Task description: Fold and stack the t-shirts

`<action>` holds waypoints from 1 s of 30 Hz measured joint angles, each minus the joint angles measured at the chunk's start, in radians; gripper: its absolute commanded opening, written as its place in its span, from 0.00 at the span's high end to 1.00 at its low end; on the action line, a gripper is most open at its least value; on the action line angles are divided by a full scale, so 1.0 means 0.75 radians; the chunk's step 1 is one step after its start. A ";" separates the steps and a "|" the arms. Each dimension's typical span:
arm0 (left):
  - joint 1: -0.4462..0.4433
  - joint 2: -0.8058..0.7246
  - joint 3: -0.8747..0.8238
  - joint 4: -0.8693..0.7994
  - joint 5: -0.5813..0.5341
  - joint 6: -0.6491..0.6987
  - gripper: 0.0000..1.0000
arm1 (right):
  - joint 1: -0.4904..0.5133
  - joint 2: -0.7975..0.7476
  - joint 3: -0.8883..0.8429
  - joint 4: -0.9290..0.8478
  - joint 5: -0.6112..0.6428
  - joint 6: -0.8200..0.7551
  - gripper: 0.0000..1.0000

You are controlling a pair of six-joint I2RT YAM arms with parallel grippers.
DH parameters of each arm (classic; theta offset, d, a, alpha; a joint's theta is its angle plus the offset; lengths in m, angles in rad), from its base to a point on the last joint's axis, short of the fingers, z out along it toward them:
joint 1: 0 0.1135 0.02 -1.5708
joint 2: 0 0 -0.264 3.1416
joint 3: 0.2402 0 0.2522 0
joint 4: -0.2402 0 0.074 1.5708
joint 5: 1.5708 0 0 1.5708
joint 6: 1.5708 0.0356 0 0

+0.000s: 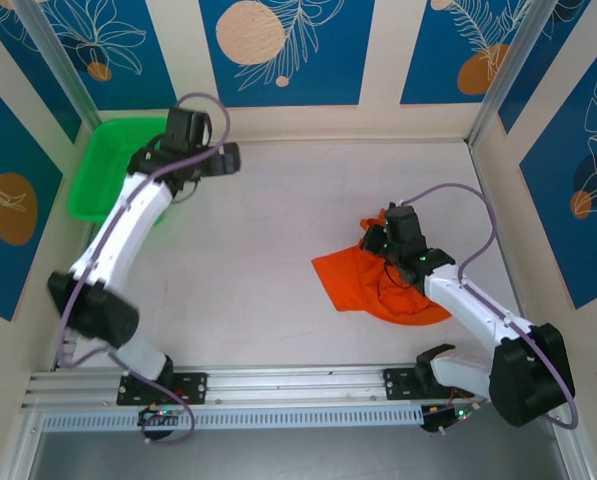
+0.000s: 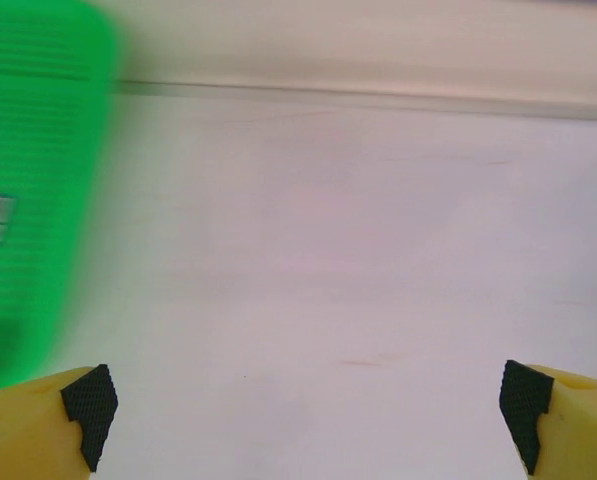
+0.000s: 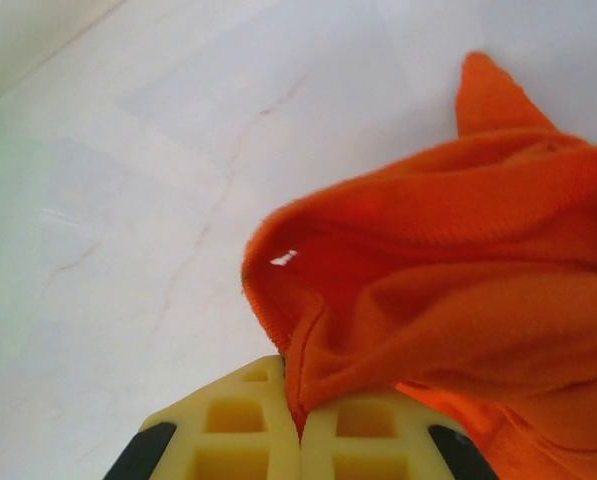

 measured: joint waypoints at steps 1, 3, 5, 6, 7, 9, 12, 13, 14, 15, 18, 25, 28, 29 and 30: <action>-0.028 -0.081 -0.130 0.081 0.074 -0.069 0.01 | -0.009 0.005 0.053 -0.044 -0.014 -0.010 1.00; -0.072 -0.170 -0.341 0.191 0.173 -0.189 0.03 | -0.034 0.030 0.171 -0.139 -0.040 -0.027 1.00; -0.130 -0.179 -0.525 0.309 0.240 -0.300 0.04 | -0.059 0.046 0.294 -0.228 -0.058 -0.050 1.00; -0.162 -0.146 -0.595 0.355 0.268 -0.338 0.03 | -0.066 0.041 0.329 -0.256 -0.067 -0.057 1.00; -0.203 -0.100 -0.658 0.394 0.300 -0.377 0.04 | -0.070 0.026 0.354 -0.282 -0.069 -0.063 1.00; -0.287 0.013 -0.727 0.440 0.368 -0.437 0.09 | -0.071 -0.023 0.370 -0.330 -0.076 -0.071 1.00; -0.398 0.191 -0.723 0.504 0.473 -0.475 0.11 | -0.072 -0.118 0.372 -0.420 -0.076 -0.085 1.00; -0.432 0.238 -0.705 0.509 0.487 -0.476 0.12 | -0.072 -0.144 0.373 -0.447 -0.075 -0.089 1.00; -0.468 0.286 -0.674 0.505 0.490 -0.479 0.14 | -0.073 -0.167 0.373 -0.470 -0.071 -0.094 1.00; -0.498 0.328 -0.639 0.505 0.492 -0.480 0.16 | -0.077 -0.184 0.373 -0.489 -0.071 -0.095 1.00; -0.576 0.439 -0.513 0.505 0.490 -0.477 0.21 | -0.095 -0.218 0.372 -0.539 -0.071 -0.104 1.00; -0.650 0.645 -0.258 0.449 0.315 -0.467 0.37 | -0.139 -0.287 0.317 -0.592 -0.072 -0.121 1.00; -0.655 0.697 -0.223 0.397 0.248 -0.463 0.40 | -0.157 -0.300 0.313 -0.614 -0.076 -0.130 1.00; -0.660 0.728 -0.194 0.367 0.221 -0.460 0.39 | -0.164 -0.305 0.313 -0.617 -0.077 -0.132 1.00; -0.663 0.747 -0.167 0.339 0.202 -0.457 0.38 | -0.170 -0.309 0.313 -0.620 -0.078 -0.135 1.00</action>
